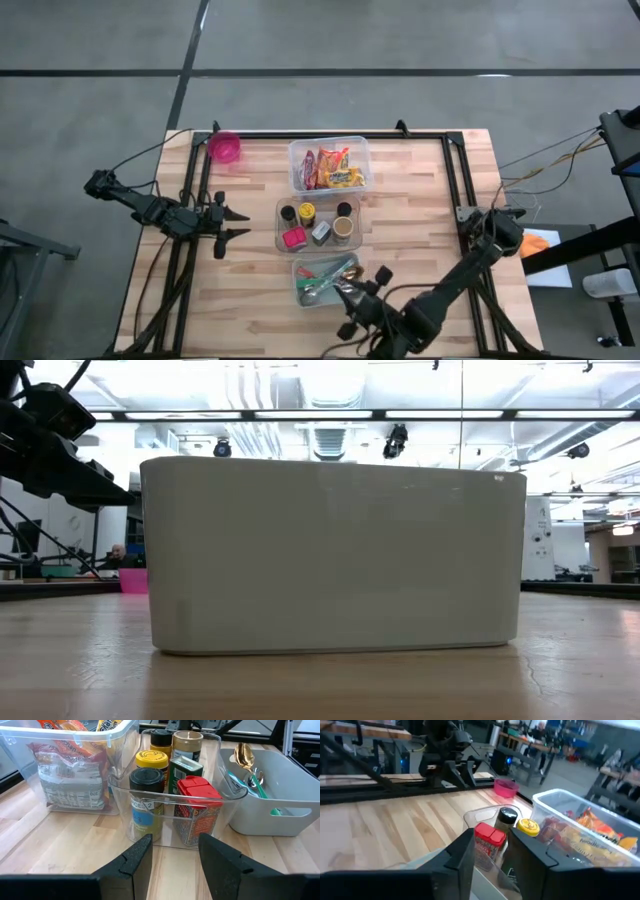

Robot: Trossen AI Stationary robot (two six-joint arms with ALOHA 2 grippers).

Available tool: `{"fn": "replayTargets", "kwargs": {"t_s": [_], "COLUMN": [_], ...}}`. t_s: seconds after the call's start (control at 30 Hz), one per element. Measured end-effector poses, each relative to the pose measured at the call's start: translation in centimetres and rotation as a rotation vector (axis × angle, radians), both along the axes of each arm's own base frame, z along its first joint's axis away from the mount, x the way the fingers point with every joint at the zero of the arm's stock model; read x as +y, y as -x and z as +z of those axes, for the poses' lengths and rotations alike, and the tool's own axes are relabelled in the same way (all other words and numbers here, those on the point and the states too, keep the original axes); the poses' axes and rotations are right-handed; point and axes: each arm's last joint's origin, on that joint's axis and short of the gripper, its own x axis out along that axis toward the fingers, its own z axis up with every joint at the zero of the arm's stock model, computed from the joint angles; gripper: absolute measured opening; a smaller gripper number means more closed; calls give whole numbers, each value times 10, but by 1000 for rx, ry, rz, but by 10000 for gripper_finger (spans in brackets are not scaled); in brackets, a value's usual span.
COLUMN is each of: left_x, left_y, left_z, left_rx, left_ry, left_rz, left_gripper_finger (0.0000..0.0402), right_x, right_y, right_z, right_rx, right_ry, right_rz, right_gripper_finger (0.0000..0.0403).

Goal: Pick & Place Food Item
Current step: Return to Home Position

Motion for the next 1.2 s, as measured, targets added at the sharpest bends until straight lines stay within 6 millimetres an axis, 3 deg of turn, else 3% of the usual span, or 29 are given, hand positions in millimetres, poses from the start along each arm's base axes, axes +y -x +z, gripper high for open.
{"fn": "replayTargets", "kwargs": {"t_s": [0.3, 0.53, 0.83, 1.03, 1.2], "left_x": [0, 0, 0, 0, 0], "left_y": [0, 0, 0, 0, 0], "left_z": [0, 0, 0, 0, 0], "left_rx": [0, 0, 0, 0, 0], "left_ry": [0, 0, 0, 0, 0], "left_rz": [0, 0, 0, 0, 0], "left_gripper_finger": [163, 163, 163, 163, 164], "right_x": [18, 20, 19, 2, -10], "right_y": [22, 26, 27, 9, -22], "right_z": [-19, -24, -27, -15, 6], "right_rx": [36, 48, 147, 220, 246], "right_ry": [66, 66, 156, 117, 126], "right_rz": [57, 75, 119, 172, 468], "right_gripper_finger": [62, 13, 8, 8, 8]}}
